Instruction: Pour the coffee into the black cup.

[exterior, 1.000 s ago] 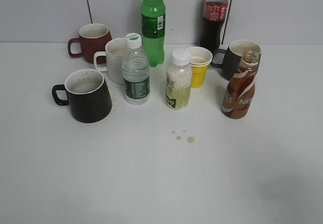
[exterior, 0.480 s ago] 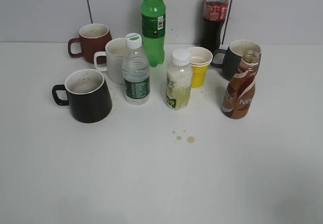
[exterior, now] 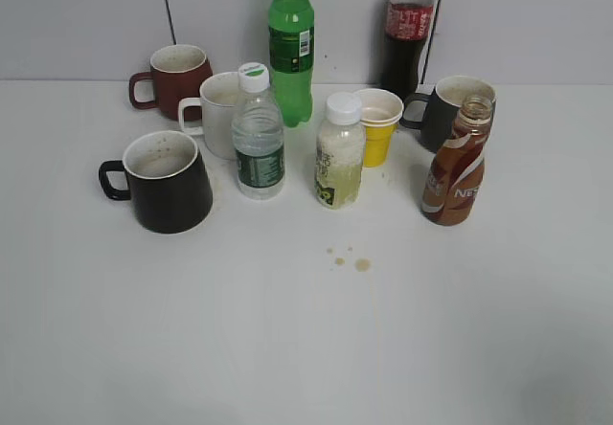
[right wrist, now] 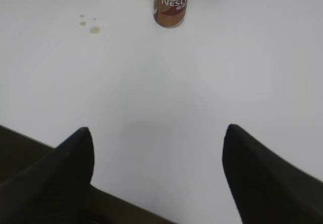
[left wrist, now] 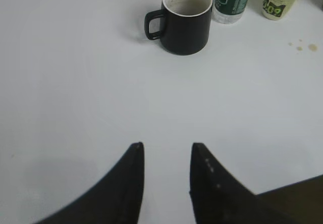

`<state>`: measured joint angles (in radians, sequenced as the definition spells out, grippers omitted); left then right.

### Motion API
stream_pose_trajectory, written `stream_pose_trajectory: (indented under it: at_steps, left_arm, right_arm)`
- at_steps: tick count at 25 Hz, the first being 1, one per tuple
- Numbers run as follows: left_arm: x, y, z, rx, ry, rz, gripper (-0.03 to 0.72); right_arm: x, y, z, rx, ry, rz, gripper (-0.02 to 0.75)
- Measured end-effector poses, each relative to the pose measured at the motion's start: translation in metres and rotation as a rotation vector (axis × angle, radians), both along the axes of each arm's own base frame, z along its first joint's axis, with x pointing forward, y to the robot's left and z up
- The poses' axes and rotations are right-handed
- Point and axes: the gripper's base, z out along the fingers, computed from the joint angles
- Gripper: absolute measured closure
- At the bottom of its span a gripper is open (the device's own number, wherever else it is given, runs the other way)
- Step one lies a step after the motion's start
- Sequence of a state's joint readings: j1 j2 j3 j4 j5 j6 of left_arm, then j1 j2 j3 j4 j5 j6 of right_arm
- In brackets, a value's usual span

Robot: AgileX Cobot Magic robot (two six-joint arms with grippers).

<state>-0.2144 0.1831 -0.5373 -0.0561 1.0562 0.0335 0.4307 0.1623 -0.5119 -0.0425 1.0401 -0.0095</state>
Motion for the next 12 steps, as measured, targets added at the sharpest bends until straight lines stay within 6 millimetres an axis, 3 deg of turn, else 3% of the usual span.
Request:
stream_pose_trajectory:
  at_steps: [9,12]
  left_arm:
    - [-0.0001,0.0001,-0.0001,0.000,-0.001,0.004,0.446]
    - [-0.0019,0.0012,0.0002,-0.003,-0.013,0.039,0.446]
  right_arm:
    - [0.0000,0.0000,0.0000,0.000,0.000,-0.003,0.145]
    - [0.0004,-0.0015,-0.0001,0.000,0.001,-0.078,0.146]
